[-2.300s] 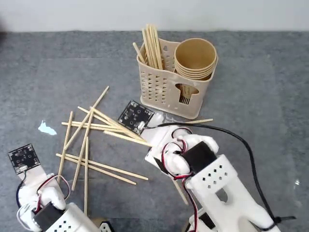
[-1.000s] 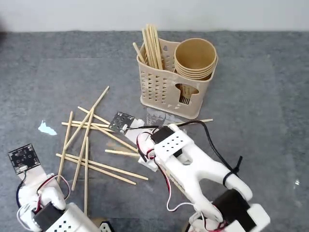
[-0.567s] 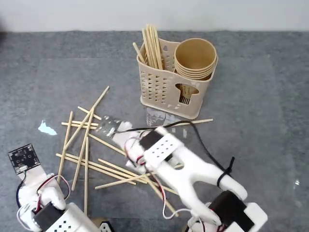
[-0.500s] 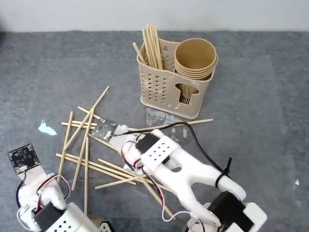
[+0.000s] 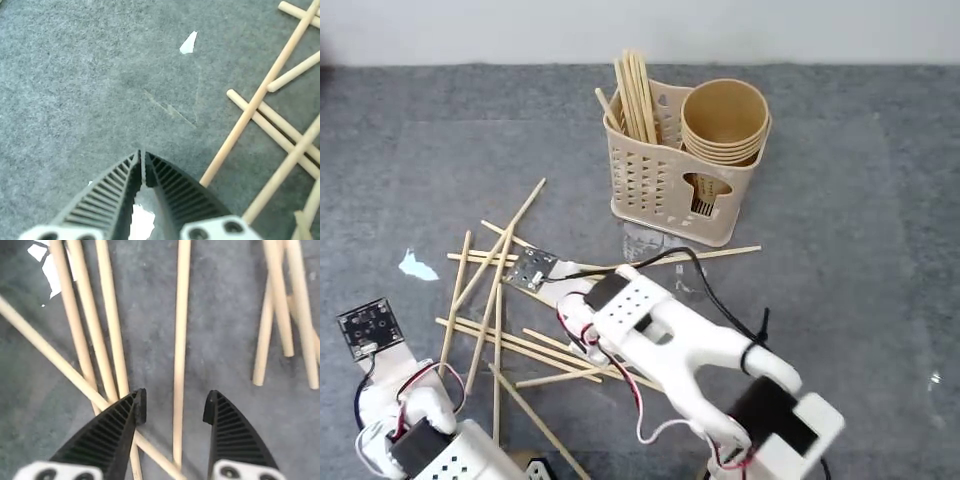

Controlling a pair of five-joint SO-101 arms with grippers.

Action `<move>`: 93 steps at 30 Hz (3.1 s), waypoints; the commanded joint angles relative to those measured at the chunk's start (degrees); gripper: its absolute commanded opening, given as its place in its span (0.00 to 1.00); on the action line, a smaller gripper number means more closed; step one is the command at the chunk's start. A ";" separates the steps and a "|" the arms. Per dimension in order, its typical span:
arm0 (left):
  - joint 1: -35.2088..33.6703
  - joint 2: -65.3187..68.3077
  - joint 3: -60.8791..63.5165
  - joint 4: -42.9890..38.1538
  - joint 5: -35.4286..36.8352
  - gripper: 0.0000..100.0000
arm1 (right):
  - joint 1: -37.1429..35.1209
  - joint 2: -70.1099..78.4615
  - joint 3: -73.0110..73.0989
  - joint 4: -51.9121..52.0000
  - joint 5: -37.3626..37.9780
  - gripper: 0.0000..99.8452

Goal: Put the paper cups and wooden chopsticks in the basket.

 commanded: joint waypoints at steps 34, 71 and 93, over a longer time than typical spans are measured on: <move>0.44 0.18 -0.57 -1.67 -0.53 0.02 | 5.93 -16.22 -17.76 14.20 3.87 0.01; 0.44 0.18 -0.57 -1.67 -0.53 0.02 | 28.53 -5.85 -43.34 -25.45 -9.49 0.01; 0.44 0.18 -0.57 -1.67 -0.53 0.02 | 29.23 -14.73 -14.95 -43.12 -9.49 0.19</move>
